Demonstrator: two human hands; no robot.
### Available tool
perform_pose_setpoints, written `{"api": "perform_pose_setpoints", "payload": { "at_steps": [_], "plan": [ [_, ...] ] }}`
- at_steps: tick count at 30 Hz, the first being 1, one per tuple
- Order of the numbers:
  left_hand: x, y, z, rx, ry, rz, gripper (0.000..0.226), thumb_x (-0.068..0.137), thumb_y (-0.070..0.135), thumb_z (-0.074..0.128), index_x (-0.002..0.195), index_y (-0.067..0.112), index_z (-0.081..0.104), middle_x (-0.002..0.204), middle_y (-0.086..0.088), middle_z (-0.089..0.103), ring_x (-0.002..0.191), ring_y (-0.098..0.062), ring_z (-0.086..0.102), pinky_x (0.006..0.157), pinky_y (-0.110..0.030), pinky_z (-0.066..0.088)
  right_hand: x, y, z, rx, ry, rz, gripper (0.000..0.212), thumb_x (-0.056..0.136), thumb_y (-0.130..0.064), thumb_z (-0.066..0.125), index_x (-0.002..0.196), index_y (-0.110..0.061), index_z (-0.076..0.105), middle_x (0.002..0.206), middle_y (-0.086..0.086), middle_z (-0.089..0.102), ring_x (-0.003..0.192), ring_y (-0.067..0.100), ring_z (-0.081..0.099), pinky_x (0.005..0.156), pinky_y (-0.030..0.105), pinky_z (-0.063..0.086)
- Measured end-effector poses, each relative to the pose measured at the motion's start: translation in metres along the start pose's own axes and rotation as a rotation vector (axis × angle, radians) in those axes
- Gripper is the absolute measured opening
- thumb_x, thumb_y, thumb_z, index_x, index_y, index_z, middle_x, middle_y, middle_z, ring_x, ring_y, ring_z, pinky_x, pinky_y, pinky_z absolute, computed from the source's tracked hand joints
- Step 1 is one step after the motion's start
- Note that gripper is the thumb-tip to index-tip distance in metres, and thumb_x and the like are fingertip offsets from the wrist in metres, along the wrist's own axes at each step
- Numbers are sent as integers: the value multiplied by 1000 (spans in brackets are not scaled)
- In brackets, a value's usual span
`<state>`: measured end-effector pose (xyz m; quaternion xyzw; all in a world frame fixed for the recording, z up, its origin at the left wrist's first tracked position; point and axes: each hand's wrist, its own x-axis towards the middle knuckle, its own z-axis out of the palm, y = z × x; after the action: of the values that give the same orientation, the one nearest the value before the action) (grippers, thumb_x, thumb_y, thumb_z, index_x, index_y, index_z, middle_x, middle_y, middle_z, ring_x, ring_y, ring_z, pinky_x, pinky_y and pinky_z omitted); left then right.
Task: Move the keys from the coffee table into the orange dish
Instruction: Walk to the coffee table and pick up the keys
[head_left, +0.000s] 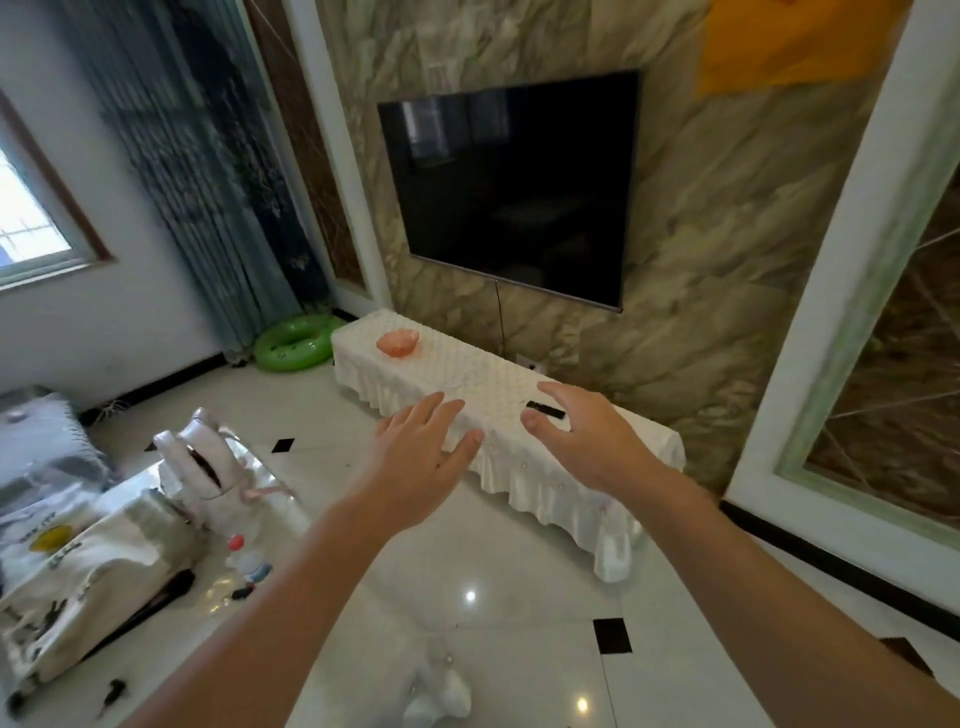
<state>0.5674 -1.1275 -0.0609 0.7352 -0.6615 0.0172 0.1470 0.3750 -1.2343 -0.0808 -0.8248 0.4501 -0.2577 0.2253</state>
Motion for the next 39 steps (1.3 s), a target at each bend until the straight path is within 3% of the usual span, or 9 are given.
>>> {"api": "perform_pose_setpoints", "payload": {
  "at_steps": [6, 20, 25, 32, 39],
  "plan": [
    [77, -17, 8, 66, 30, -68, 65, 94, 64, 20, 147, 29, 33, 156, 0, 32, 141, -20, 31, 114, -43, 26, 97, 16, -1, -29, -16, -113, 66, 88, -67, 35, 144, -31, 36, 151, -7, 37, 137, 17, 32, 108, 38, 26],
    [226, -124, 45, 42, 26, -157, 68, 93, 66, 16, 148, 29, 30, 157, -1, 30, 142, -22, 29, 115, -43, 24, 274, 25, 75, -76, -176, -99, 71, 85, -73, 31, 145, -35, 31, 155, -8, 30, 140, 17, 27, 109, 38, 24],
    [302, -159, 53, -20, 11, -136, 73, 89, 68, 12, 149, 29, 29, 159, 0, 27, 144, -24, 27, 116, -48, 23, 349, 19, 83, -158, -143, -89, 69, 86, -71, 32, 145, -35, 31, 154, -7, 32, 139, 18, 28, 111, 43, 27],
    [368, -219, 43, -18, 68, -95, 67, 92, 63, 16, 150, 30, 27, 159, 3, 25, 144, -19, 25, 114, -46, 25, 436, -3, 103, -168, -121, -165, 67, 89, -67, 34, 146, -31, 31, 153, -6, 33, 139, 17, 27, 108, 37, 25],
    [385, -314, 46, 52, 93, -318, 71, 91, 67, 15, 146, 27, 35, 154, -2, 36, 138, -24, 36, 110, -43, 29, 512, -40, 171, -78, -249, -298, 65, 91, -62, 38, 146, -30, 31, 152, -6, 35, 138, 17, 29, 110, 37, 23]
  ]
}}
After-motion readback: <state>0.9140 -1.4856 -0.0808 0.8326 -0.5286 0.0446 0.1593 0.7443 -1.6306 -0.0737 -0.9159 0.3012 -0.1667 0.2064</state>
